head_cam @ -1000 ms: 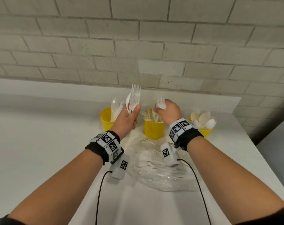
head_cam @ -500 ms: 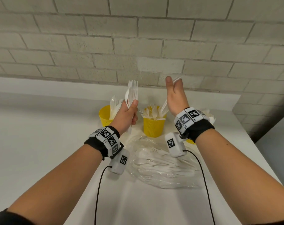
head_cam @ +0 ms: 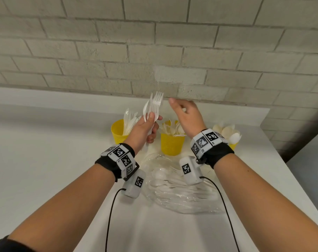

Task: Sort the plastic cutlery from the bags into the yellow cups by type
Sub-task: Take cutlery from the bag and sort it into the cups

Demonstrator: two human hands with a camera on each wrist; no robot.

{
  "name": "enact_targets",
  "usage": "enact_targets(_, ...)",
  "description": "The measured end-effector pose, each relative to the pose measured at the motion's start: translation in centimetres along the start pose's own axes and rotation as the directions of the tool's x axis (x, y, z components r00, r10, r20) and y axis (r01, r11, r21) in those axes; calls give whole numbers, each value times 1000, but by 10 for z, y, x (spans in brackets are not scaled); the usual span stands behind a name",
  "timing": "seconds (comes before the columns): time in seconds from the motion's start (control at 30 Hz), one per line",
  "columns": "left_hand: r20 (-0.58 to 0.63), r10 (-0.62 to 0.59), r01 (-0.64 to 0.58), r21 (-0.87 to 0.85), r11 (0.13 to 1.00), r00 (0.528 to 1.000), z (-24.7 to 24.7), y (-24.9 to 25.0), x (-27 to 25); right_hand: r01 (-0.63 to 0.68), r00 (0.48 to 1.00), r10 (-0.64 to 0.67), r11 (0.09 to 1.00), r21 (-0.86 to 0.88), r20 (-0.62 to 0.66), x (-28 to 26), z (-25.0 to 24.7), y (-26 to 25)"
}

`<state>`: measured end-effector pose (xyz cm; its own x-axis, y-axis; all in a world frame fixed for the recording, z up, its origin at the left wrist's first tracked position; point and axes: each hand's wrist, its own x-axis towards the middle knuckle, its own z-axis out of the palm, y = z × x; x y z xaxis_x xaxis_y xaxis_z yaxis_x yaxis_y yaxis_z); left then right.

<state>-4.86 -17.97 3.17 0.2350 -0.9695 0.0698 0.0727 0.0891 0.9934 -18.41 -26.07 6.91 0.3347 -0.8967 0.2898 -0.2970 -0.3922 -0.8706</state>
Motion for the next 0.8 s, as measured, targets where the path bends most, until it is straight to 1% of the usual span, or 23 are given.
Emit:
enact_targets(0.07, 20, 2, -2, -6, 1000, 1000, 6, 1, -2, 19, 993, -29, 996, 90, 114, -11, 8, -8)
enact_targets(0.1, 25, -2, 2, -14, 1000, 1000, 8, 2, -3, 8, 990, -25, 993, 121, 141, -15, 12, -9)
enact_targets(0.2, 39, -1, 3, -38, 999, 999, 14, 1, -6, -66, 989, 34, 972, 224, 144, -20, 19, -7)
enact_targets(0.3, 49, 18, -17, -18, 1000, 999, 16, 1, -8, -101, 987, 59, 952, 288, 152, -21, 17, -8)
enact_targets(0.4, 2, 27, -27, 20, 999, 1000, 17, 3, -7, -105, 983, 50, 940, 324, 175, -21, 11, -7)
enact_targets(0.47, -10, 41, -41, 58, 997, 999, 18, 4, -5, -105, 977, 40, 945, 311, 207, -21, 8, -6)
enact_targets(0.57, -10, 71, -69, 137, 988, 997, 24, 4, -4, -95, 972, 42, 970, 223, 232, -19, 5, -5)
enact_targets(0.63, -27, 77, -72, 160, 984, 997, 27, 5, -2, -99, 967, 48, 976, 195, 252, -14, 0, -9)
enact_targets(0.73, -57, 9, -4, 87, 996, 998, 24, 5, 2, -80, 980, 46, 983, 167, 194, -2, -15, -17)
enact_targets(0.8, -98, -14, 22, 79, 997, 995, 19, 4, 5, -61, 990, 41, 987, 147, 137, 8, -24, -19)
